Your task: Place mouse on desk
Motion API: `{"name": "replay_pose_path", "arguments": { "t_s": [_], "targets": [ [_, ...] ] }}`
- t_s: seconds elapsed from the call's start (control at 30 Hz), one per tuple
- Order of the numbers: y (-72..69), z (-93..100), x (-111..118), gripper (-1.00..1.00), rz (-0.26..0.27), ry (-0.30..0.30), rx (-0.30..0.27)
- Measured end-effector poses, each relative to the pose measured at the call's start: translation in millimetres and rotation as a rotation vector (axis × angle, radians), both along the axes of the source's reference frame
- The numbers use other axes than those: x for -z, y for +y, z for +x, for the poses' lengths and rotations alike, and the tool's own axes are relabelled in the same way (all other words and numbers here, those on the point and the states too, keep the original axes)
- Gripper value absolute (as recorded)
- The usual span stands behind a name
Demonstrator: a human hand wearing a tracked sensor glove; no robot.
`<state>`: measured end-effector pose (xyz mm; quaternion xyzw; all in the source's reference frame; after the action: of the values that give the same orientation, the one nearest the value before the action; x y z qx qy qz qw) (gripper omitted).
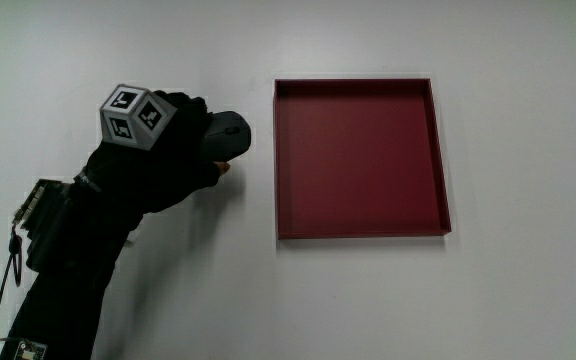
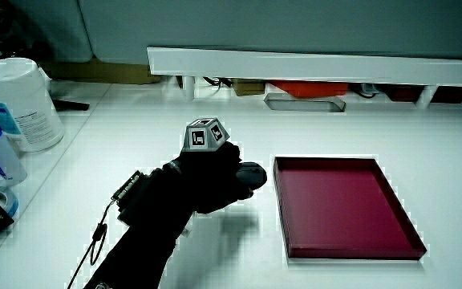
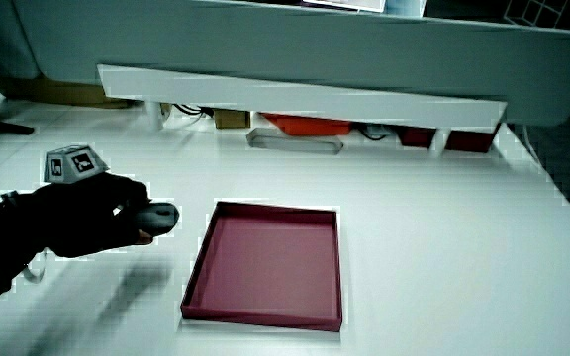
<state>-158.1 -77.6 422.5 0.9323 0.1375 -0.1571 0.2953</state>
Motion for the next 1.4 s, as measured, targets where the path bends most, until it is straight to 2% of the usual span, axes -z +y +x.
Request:
{"name": "replay_pose_path", "arguments": {
  "t_s": [0.07, 0.33, 0.37, 0.63, 0.73, 0.83, 0.97, 1.0, 1.1, 1.23, 1.27, 1.4],
  "targets": [
    [-0.1, -4.2, -5, 0.00, 0.002, -0.015, 0.009],
    [-2.0, -14.6, -29, 0.00, -0.052, -0.025, 0.044],
    [-2.4, -15.3, -33, 0.00, -0.042, -0.038, 0.038],
    [-1.5, -19.9, -53, 0.00, -0.070, -0.048, 0.048],
    [0.3, -21.0, -58, 0.00, -0.084, -0.042, 0.056],
    [0.7, -20.4, -59, 0.00, -0.069, -0.055, 0.050],
    [1.7, -20.5, -65, 0.00, -0.078, -0.044, 0.049],
    [2.5, -21.4, -64, 0.00, -0.088, -0.050, 0.064],
    [2.5, -21.0, -64, 0.00, -0.077, -0.047, 0.059],
    [3.3, -20.0, -64, 0.00, -0.090, -0.057, 0.063],
    [2.9, -21.4, -68, -0.07, -0.080, -0.055, 0.056],
    [4.6, -23.7, -70, -0.36, -0.116, -0.067, 0.073]
  ]
}}
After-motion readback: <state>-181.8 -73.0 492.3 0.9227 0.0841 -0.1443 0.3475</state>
